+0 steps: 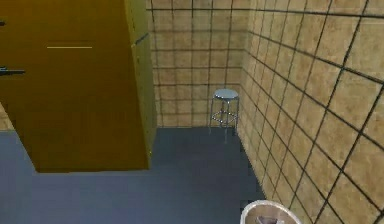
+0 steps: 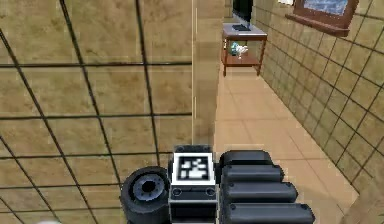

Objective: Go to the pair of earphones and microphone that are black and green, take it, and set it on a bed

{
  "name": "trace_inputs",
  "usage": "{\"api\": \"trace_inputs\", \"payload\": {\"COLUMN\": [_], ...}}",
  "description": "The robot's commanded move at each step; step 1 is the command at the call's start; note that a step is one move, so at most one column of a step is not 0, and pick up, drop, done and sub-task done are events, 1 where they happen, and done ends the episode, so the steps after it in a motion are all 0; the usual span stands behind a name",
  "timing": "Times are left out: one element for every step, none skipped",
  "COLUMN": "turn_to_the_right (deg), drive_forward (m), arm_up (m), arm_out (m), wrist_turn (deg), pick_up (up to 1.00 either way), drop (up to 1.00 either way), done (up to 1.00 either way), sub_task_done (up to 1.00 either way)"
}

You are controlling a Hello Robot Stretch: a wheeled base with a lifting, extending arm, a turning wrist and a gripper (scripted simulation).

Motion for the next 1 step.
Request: {"api": "trace_inputs", "payload": {"turn_to_the_right": [0.0], "drive_forward": [0.3], "arm_up": [0.0], "arm_out": [0.0], "wrist_turn": [0.0], "pick_up": [0.0], "drop": [0.0], "done": [0.0], "sub_task_done": [0.0]}}
